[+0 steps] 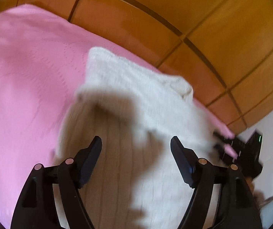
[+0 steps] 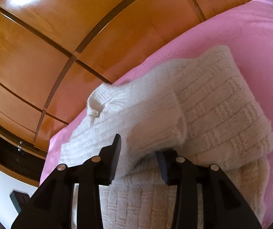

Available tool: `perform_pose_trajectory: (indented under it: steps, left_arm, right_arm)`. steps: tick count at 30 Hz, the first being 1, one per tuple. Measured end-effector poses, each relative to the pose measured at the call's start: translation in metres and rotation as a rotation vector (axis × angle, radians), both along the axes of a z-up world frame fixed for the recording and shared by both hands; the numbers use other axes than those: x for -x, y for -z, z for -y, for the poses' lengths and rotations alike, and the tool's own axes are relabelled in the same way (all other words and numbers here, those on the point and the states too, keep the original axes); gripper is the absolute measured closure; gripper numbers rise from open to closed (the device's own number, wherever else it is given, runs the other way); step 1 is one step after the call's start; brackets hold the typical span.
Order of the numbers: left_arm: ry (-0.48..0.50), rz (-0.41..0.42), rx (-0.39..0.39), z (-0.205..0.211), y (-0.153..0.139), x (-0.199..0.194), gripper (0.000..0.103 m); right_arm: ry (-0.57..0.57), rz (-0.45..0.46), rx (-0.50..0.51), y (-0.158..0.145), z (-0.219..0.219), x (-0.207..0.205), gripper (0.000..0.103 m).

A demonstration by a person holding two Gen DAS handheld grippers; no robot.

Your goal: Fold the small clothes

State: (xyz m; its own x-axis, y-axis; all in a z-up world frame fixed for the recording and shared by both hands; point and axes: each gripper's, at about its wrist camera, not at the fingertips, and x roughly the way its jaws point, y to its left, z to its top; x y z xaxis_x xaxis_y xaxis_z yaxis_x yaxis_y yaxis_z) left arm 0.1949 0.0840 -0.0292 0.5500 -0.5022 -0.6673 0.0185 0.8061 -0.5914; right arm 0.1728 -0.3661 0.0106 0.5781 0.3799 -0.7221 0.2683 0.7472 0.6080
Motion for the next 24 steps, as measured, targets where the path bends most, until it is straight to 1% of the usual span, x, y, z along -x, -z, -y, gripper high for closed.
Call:
perform_pose_trajectory:
  steps: [1, 2, 3, 4, 5, 6, 8, 9, 10, 11, 12, 13, 15, 16, 18, 20, 24]
  left_arm:
    - [-0.028, -0.009, 0.010, -0.003, 0.002, -0.010, 0.030]
    - [-0.052, -0.015, 0.023, -0.005, 0.006, -0.018, 0.030]
    - [-0.074, -0.024, 0.036, -0.008, 0.009, -0.028, 0.030]
    - [-0.112, -0.045, 0.057, -0.013, 0.013, -0.041, 0.030]
    - [-0.129, -0.048, 0.078, -0.016, 0.013, -0.046, 0.030]
    - [-0.155, -0.034, 0.114, -0.023, 0.010, -0.053, 0.030]
    - [-0.203, 0.005, 0.138, -0.034, 0.002, -0.054, 0.030]
    - [-0.215, 0.008, 0.154, -0.038, 0.001, -0.053, 0.030]
    - [-0.217, -0.009, 0.185, -0.042, 0.005, -0.050, 0.030]
    - [-0.218, -0.029, 0.192, -0.043, 0.011, -0.043, 0.030]
    - [-0.211, -0.044, 0.139, -0.041, 0.016, -0.035, 0.030]
    - [-0.194, -0.049, 0.097, -0.040, 0.020, -0.029, 0.034]
    - [-0.158, -0.032, 0.056, -0.039, 0.023, -0.011, 0.035]
    - [-0.150, -0.028, 0.043, -0.039, 0.021, -0.006, 0.035]
    - [-0.143, -0.022, 0.003, -0.042, 0.013, 0.001, 0.035]
    - [-0.169, -0.026, -0.076, -0.044, 0.002, 0.000, 0.035]
    - [-0.178, -0.020, -0.175, -0.041, -0.011, -0.021, 0.035]
  right_arm:
    - [-0.004, -0.007, 0.014, 0.000, -0.001, -0.002, 0.075]
    - [-0.010, -0.013, 0.023, 0.000, 0.002, 0.000, 0.084]
    - [-0.031, -0.022, 0.041, -0.001, -0.001, -0.003, 0.095]
    - [-0.048, -0.027, 0.061, -0.001, -0.005, -0.007, 0.096]
    - [-0.059, -0.025, 0.088, -0.005, -0.006, -0.005, 0.096]
    - [-0.072, -0.006, 0.127, -0.014, -0.010, -0.006, 0.096]
    - [-0.072, 0.050, 0.143, -0.030, -0.009, -0.004, 0.097]
    - [-0.069, 0.074, 0.148, -0.037, -0.008, -0.002, 0.097]
    - [-0.070, 0.090, 0.173, -0.043, -0.006, 0.001, 0.097]
    - [-0.075, 0.087, 0.202, -0.043, -0.006, 0.002, 0.097]
    - [-0.077, 0.075, 0.224, -0.040, -0.006, 0.003, 0.097]
    - [-0.079, 0.040, 0.258, -0.031, -0.007, 0.004, 0.097]
    - [-0.069, -0.023, 0.279, -0.012, -0.003, 0.007, 0.097]
    - [-0.055, -0.044, 0.261, 0.000, 0.000, 0.009, 0.097]
    - [-0.036, -0.030, 0.221, 0.006, 0.004, 0.013, 0.097]
    - [-0.029, -0.029, 0.205, 0.006, 0.005, 0.013, 0.096]
    - [-0.026, -0.016, 0.192, 0.007, 0.006, 0.016, 0.095]
